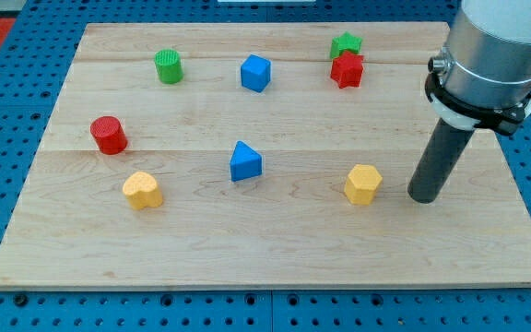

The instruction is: Move blue cube right to the green circle

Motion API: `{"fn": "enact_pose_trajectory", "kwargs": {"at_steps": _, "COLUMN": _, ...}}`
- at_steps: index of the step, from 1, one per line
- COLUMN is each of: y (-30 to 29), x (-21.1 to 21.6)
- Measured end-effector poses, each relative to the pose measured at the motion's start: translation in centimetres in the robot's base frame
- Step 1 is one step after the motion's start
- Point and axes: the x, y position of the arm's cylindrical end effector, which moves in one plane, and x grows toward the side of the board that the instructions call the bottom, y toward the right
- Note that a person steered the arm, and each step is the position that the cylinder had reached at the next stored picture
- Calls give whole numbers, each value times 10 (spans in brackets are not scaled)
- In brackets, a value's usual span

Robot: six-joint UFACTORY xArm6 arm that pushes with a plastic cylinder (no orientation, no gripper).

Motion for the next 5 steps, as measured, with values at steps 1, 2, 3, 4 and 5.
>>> {"fn": "enact_pose_trajectory", "kwargs": {"at_steps": 1, "y": 0, "x": 0}}
{"fn": "enact_pose_trajectory", "kwargs": {"at_steps": 2, "y": 4, "x": 0}}
{"fn": "enact_pose_trajectory", "kwargs": {"at_steps": 3, "y": 4, "x": 0}}
{"fn": "enact_pose_trajectory", "kwargs": {"at_steps": 4, "y": 4, "x": 0}}
{"fn": "enact_pose_trajectory", "kwargs": {"at_steps": 5, "y": 4, "x": -33}}
